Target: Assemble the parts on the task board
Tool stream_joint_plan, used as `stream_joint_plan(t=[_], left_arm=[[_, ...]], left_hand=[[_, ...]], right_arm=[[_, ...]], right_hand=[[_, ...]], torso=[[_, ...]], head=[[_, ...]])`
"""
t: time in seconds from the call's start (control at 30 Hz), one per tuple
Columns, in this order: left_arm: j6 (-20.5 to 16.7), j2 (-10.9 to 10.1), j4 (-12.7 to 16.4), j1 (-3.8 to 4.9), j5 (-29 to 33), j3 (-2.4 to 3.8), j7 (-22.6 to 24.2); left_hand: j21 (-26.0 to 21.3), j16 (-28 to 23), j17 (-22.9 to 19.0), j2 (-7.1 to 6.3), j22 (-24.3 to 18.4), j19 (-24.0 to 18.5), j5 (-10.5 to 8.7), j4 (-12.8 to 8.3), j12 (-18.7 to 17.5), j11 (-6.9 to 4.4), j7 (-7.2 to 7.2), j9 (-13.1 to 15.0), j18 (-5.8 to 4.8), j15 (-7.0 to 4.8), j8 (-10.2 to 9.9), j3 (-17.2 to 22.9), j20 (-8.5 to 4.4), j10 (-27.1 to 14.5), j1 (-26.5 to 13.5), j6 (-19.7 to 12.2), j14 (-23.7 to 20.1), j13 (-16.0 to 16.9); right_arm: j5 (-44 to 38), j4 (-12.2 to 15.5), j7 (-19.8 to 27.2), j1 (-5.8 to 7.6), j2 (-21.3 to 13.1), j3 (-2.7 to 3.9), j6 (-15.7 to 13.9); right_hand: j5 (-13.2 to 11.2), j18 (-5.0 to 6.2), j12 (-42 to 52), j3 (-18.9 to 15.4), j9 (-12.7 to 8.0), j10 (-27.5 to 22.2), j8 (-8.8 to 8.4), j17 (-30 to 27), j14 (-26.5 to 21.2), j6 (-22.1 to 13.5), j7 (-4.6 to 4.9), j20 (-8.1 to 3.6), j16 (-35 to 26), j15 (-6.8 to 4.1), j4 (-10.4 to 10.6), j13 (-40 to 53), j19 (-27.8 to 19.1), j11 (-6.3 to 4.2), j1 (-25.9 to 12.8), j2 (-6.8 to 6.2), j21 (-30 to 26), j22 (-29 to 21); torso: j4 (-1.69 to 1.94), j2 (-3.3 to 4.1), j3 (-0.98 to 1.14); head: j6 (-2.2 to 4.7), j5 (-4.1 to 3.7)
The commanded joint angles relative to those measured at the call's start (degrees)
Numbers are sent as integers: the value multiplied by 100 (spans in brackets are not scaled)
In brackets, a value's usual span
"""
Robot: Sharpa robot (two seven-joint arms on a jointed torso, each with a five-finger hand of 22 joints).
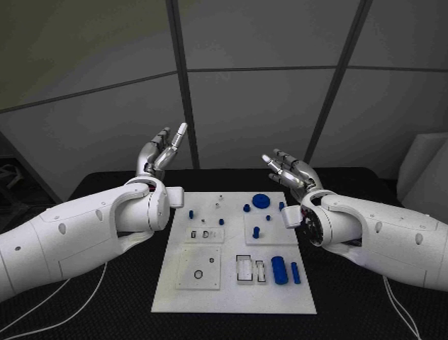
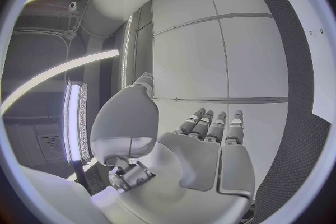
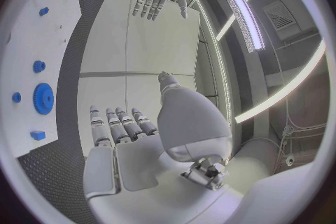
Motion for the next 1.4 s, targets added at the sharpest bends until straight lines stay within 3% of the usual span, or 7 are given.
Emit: stream_joint_plan(t=[0.03, 0.2, 0.23, 0.5, 0.73, 1.1, 1.4], left_arm=[[167, 8, -3, 7, -89, 4, 134], [167, 8, -3, 7, -89, 4, 134], [335, -277, 128, 8, -8, 3, 99], [443, -450, 293, 5, -5, 2, 136], [503, -665, 526, 1, -36, 2, 103], [630, -1106, 1248, -13, -175, 3, -30], [712, -1329, 1801, -31, -189, 5, -120]], left_hand=[[33, 32, 13, 51, 7, 10, 17, 31, 35, 70, 39, 6, -155, 42, 21, 33, 53, 0, 62, 49, 11, 11], [60, 91, 55, 207, 22, 46, 1, 24, 78, 267, 224, 35, -127, 107, 61, 196, 143, 229, 151, 272, 289, 43], [94, 137, 82, 253, 44, 122, -8, 16, 108, 353, 306, 53, -117, 139, 90, 240, 180, 384, 195, 417, 477, 63], [1252, 890, 374, 491, 652, 2550, -53, -9, 692, 843, 662, 257, -302, 404, 512, 359, 247, 3002, 619, 2339, 3257, 306], [2007, 1143, 505, 583, 946, 3856, -70, -23, 869, 621, 622, 314, -98, 115, 762, 273, 160, 4473, 1049, 3917, 4731, 290], [2397, 1041, 736, 628, 1129, 4292, -75, -40, 726, 499, 531, 253, -100, -43, 661, 105, 1, 4999, 1359, 4349, 5364, 299], [2441, 908, 777, 592, 1159, 4270, -77, -33, 602, 524, 554, 240, -116, -20, 563, 25, 0, 4959, 1404, 4331, 5329, 286]], right_arm=[[-583, -123, -602, 39, 62, 19, 965], [-687, -204, -726, 59, 106, 31, 1151], [-2826, -465, -482, 226, -6, 32, 465], [-3882, -666, -567, 395, 15, 33, 363], [-4961, -744, -829, 561, 10, 34, 538], [-7080, -623, -1825, 814, -8, 37, 1370], [-8327, -453, -2593, 861, 22, 37, 2093]], right_hand=[[-157, 268, 395, 110, 197, 2024, 349, 172, 1945, 1627, 741, 64, 402, 135, -629, 180, 1173, 170, 1113, 24, 484, 242], [-371, 496, 767, 287, 364, 3822, 767, 249, 3809, 3595, 588, 50, 770, -48, -986, 237, 2385, -17, 1500, -37, 1002, 443], [-388, 534, 752, 328, 351, 3954, 767, 232, 3944, 3762, 556, 55, 766, -90, -1011, 212, 2488, -52, 1521, -51, 1048, 448], [-445, 581, 482, 884, 242, 4763, 615, 236, 4802, 4434, 403, -101, 687, -311, -1077, 186, 3052, -282, 1569, -293, 1283, 450], [-489, 572, 267, 1469, 251, 5188, 491, 289, 5395, 4750, 310, -289, 654, -492, -1023, 193, 3511, -382, 1493, -614, 1546, 513], [-542, 562, 202, 1797, 281, 5779, 426, 752, 6917, 5158, 129, -838, 1187, -977, -1137, 208, 4494, -642, 1409, -1020, 2731, 1127], [-624, 544, 193, 1771, 256, 5397, 235, 1473, 7437, 5002, 114, -1033, 2077, -1053, -1036, 208, 4682, -646, 1170, -1306, 3701, 1719]], torso=[[-1, 1, 0], [-1, 1, 0], [8, 74, -5], [29, 193, -11], [98, 339, -17], [199, 637, -39], [277, 830, -73]], head=[[0, -1], [0, -1], [-97, -65], [-93, -78], [-39, -130], [69, -257], [128, -364]])
